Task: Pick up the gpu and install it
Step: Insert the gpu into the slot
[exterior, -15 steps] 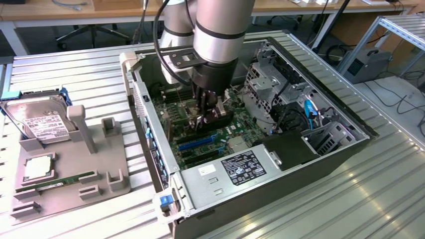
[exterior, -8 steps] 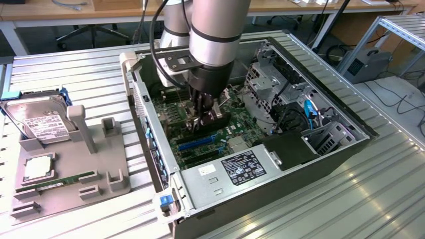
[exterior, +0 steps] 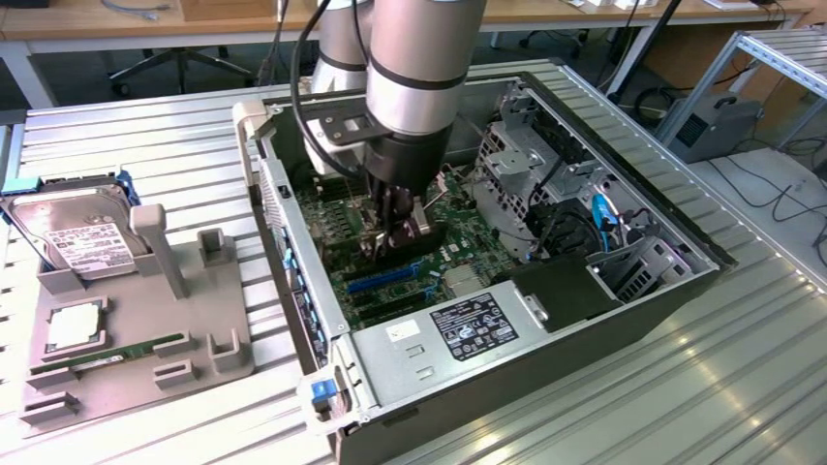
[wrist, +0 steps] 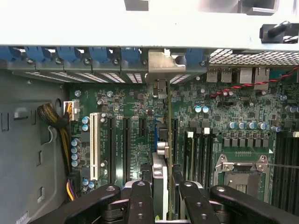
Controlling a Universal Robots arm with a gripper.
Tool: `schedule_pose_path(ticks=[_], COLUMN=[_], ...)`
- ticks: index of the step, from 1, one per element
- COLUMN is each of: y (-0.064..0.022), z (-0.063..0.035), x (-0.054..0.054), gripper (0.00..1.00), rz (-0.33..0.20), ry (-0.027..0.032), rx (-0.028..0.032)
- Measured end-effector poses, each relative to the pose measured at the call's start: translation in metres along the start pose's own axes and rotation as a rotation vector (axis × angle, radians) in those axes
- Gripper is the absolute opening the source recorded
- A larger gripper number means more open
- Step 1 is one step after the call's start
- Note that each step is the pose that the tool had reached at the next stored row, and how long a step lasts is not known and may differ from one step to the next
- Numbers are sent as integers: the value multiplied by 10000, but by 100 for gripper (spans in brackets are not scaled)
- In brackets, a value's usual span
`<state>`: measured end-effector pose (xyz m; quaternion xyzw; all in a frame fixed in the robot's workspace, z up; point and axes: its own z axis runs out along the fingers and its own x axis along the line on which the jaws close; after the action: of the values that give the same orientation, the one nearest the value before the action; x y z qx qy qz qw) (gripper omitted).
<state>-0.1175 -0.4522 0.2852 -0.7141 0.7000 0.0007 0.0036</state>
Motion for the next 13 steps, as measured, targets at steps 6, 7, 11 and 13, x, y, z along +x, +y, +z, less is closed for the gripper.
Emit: schedule_pose_path(ticks=[6, 7, 11, 13], y=[1, 2, 8, 13], z=[23, 26, 35, 40], x=[0, 0, 0, 0], gripper=[27, 27, 27, 27], rz=[0, 0, 0, 1], ry=[1, 1, 1, 0], rx=[-1, -1, -1, 0])
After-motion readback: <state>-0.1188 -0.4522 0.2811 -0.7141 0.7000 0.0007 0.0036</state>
